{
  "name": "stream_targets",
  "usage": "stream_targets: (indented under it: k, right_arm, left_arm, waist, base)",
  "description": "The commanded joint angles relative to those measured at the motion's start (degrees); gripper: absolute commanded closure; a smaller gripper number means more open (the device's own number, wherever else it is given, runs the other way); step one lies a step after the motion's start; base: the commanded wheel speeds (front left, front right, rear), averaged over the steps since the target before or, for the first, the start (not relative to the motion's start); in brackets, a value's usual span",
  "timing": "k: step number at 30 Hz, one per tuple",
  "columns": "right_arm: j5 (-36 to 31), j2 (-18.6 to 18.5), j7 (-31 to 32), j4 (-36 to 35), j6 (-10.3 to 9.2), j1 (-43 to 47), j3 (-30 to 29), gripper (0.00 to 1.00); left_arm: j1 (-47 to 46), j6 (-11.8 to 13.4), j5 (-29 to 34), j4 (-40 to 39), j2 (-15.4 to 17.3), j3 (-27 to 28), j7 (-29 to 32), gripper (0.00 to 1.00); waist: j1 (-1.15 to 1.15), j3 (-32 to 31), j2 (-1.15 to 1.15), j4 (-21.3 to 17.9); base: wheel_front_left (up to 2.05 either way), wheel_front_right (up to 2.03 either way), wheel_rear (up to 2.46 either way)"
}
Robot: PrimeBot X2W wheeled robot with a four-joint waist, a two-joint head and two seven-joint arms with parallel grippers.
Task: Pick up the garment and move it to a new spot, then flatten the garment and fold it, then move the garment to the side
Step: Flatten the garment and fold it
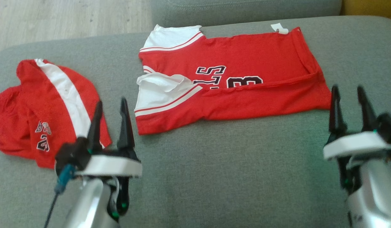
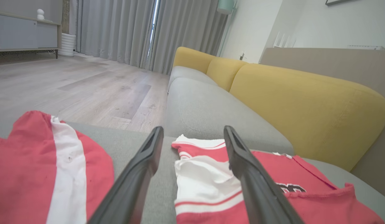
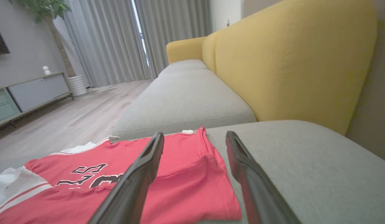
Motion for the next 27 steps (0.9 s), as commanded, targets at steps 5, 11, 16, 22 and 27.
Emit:
stream_targets:
  k: [5, 11, 16, 22, 27]
  right_arm:
    - [-2.7, 2.8, -0.6, -5.1, -0.05, 2.5, -1.0, 0.0]
    - [-3.8, 3.7, 0.0, -7.6, -0.05, 1.8, -0.7, 0.0]
    - [-4.5, 3.8, 0.8, -8.6, -0.05, 0.9, 0.0, 0.0]
    - [-4.5, 4.0, 1.1, -9.1, -0.05, -0.2, 1.1, 0.0]
    - [-4.3, 4.2, 1.2, -9.2, -0.05, -1.1, 2.2, 0.0]
  left_arm:
    - [0.4, -1.5, 2.0, -1.1, -0.9, 3.0, -0.3, 0.0]
    - [-1.2, -2.1, 3.0, 4.0, -1.5, 2.0, -0.2, 0.0]
    - [-4.3, -0.9, 3.4, 9.9, -1.5, 1.3, 2.4, 0.0]
    - [-7.8, 1.2, 3.5, 16.7, -1.1, 1.8, 4.7, 0.0]
    - [-10.3, 2.9, 4.1, 22.1, -0.1, 1.7, 7.7, 0.0]
  waist:
    - [0.02, 0.1, 0.0, -1.0]
    - [0.02, 1.5, 0.0, -2.4]
    - [0.02, 3.1, 0.0, -3.3]
    - [0.02, 4.7, 0.0, -4.5]
    - [0.02, 5.8, 0.0, -5.5]
  base:
    - [0.0, 0.0, 0.0]
    - [0.0, 0.0, 0.0]
    - [0.0, 0.0, 0.0]
    - [0.0, 0.0, 0.0]
    - [0.0, 0.0, 0.0]
